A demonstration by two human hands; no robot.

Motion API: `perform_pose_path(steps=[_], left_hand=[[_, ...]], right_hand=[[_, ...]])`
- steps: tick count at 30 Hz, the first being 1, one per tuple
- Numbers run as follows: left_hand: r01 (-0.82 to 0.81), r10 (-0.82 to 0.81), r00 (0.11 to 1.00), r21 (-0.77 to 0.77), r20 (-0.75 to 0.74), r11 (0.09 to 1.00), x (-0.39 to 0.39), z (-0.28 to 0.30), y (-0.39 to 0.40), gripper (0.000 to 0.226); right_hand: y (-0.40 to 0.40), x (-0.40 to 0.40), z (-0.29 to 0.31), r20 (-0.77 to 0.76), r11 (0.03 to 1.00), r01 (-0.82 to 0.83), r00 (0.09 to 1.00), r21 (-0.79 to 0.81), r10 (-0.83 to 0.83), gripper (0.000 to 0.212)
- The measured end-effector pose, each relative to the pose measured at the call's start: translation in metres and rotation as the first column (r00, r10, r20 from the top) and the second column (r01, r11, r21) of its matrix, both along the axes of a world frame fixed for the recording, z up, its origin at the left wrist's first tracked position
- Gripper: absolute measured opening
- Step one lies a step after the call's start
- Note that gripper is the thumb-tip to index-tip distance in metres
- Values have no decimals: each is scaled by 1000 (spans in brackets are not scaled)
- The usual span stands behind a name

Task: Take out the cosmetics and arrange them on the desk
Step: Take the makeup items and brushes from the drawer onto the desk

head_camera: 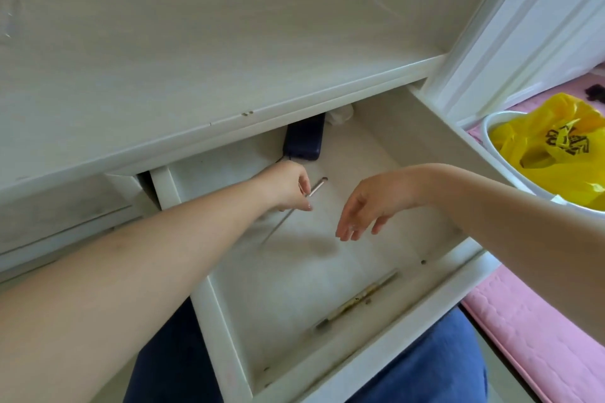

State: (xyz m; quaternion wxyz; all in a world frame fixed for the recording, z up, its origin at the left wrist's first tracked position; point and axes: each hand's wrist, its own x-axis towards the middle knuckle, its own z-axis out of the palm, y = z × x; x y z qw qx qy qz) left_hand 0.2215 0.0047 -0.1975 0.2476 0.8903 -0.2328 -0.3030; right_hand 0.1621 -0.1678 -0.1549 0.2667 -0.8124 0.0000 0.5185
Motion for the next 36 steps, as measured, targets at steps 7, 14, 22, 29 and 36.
perform_pose_path(steps=[7, 14, 22, 29, 36], left_hand=[[106, -124, 990, 238, 63, 965, -4, -14, 2, 23], [147, -197, 970, 305, 142, 941, -2, -22, 2, 21], [218, -292, 938, 334, 188, 917, -9, -18, 1, 34], [271, -382, 901, 420, 205, 866, -11, -20, -1, 32], [280, -439, 863, 488, 249, 826, -17, -22, -6, 16]], right_hand=[[8, -2, -14, -194, 973, -215, 961, -87, 195, 27], [13, -14, -33, -299, 918, -373, 899, -132, 322, 31], [18, -19, -44, -248, 866, -468, 873, -176, 421, 31], [12, -21, -49, -242, 866, -464, 876, -188, 417, 25], [3, -16, -46, -262, 911, -390, 901, -136, 347, 13]])
